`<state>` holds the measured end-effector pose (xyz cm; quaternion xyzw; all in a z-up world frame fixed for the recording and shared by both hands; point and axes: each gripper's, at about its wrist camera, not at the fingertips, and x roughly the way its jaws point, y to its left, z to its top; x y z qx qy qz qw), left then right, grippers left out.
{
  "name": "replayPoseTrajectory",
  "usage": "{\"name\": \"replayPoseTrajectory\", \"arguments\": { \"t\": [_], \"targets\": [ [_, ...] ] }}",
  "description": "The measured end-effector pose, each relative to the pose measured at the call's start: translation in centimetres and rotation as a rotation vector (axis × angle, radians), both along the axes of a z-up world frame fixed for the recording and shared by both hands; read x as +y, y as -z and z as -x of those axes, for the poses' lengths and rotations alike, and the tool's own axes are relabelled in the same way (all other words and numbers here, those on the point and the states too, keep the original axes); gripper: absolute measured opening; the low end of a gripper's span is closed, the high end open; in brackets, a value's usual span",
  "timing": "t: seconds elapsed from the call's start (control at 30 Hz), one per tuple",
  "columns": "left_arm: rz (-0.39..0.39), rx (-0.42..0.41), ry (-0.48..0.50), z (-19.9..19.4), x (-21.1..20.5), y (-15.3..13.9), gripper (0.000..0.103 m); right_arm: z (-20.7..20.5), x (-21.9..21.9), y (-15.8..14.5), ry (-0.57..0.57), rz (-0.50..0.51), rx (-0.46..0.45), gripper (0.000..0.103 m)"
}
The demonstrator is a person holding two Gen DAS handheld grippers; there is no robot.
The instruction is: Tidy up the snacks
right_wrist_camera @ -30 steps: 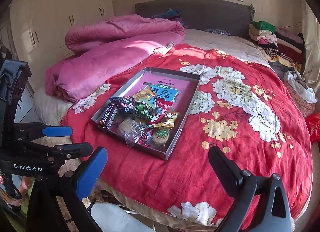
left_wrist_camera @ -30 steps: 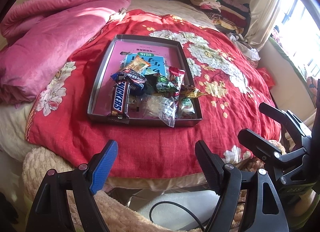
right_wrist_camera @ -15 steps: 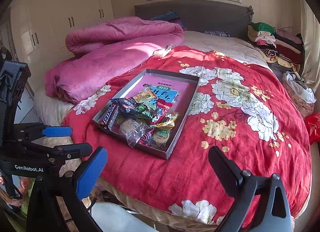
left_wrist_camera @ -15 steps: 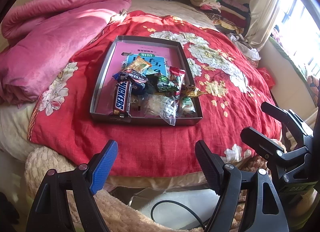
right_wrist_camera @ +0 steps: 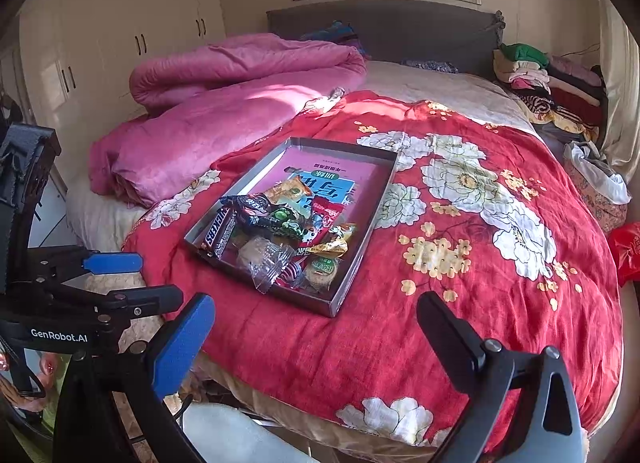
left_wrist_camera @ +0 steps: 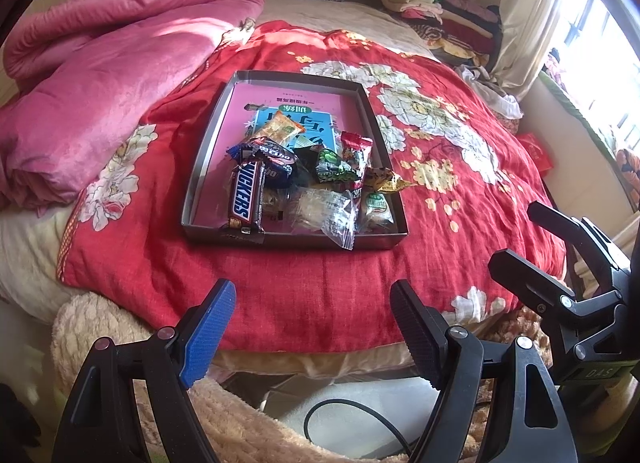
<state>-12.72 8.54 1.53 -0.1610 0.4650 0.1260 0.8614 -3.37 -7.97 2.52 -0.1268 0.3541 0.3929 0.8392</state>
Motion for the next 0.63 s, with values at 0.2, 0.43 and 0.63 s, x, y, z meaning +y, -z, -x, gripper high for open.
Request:
{"name": "replayPoseTrajectory", "arguments": {
  "t": [0.2, 0.43, 0.63],
  "targets": [
    [-0.011, 0.002, -0.008, 0.1, 0.0, -0.1, 0.081, -0.5, -0.6, 0.0, 0.025, -0.012, 0.008, 0.102],
    [-0.015, 0.001, -0.026, -0.1, 0.3, 0.3, 0.081, -1.1, -1.1, 0.0, 0.052, -0.028, 0.005, 0.102],
    [-0.048, -0.041, -0.132, -0.3, 4.3, 0.3, 0.081, -3.1, -2.9, 0.4, 0.122, -0.052, 0.005, 0.102]
  ]
}}
